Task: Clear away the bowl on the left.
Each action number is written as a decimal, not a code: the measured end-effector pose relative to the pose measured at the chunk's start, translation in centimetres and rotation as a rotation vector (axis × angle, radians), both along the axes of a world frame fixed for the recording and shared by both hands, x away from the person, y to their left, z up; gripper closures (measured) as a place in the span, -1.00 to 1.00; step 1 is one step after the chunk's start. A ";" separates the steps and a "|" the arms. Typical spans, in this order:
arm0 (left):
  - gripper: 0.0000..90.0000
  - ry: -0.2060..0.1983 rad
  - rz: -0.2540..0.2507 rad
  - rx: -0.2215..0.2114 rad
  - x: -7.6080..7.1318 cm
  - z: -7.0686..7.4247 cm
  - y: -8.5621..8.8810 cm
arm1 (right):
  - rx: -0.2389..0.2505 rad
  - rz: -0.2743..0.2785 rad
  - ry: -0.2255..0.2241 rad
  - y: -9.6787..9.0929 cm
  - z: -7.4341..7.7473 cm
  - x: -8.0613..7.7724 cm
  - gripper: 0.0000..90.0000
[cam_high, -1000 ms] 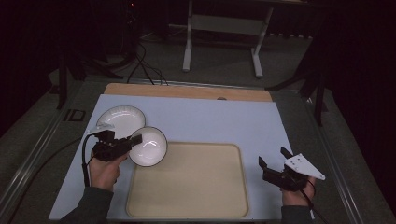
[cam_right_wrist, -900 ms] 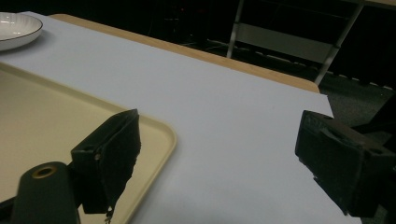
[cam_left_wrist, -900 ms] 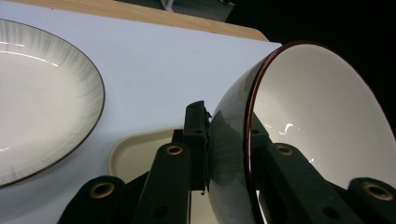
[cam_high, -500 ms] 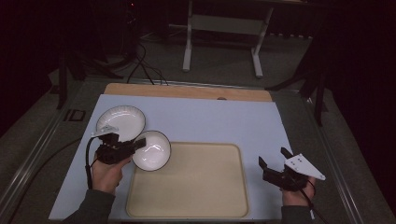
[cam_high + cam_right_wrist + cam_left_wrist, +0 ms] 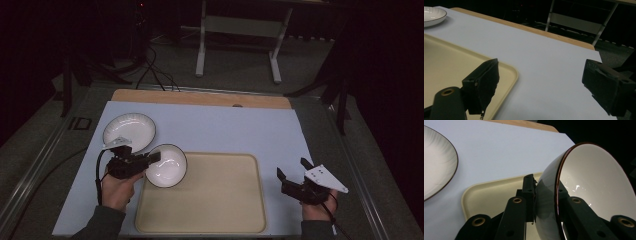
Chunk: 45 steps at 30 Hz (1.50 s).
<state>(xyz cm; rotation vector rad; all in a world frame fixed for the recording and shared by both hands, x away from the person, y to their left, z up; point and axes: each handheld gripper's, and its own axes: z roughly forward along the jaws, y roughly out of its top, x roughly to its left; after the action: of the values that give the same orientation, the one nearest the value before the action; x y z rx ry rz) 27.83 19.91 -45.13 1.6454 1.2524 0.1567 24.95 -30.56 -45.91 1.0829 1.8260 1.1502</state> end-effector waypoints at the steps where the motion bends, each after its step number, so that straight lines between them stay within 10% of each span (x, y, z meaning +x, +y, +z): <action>1: 0.75 0.002 -0.004 0.007 0.0 0.0 -0.1 | 0.000 0.000 0.000 0.0 0.0 0.0 -0.69; 45: 0.75 0.063 -0.050 0.029 0.0 -1.7 -2.1 | -0.003 0.002 -0.002 0.1 0.0 0.0 -0.69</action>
<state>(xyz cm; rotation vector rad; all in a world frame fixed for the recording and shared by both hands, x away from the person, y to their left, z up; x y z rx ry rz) 27.84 17.79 -46.85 1.7166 1.2603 0.0934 24.95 -30.51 -45.90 1.0785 1.8268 1.1487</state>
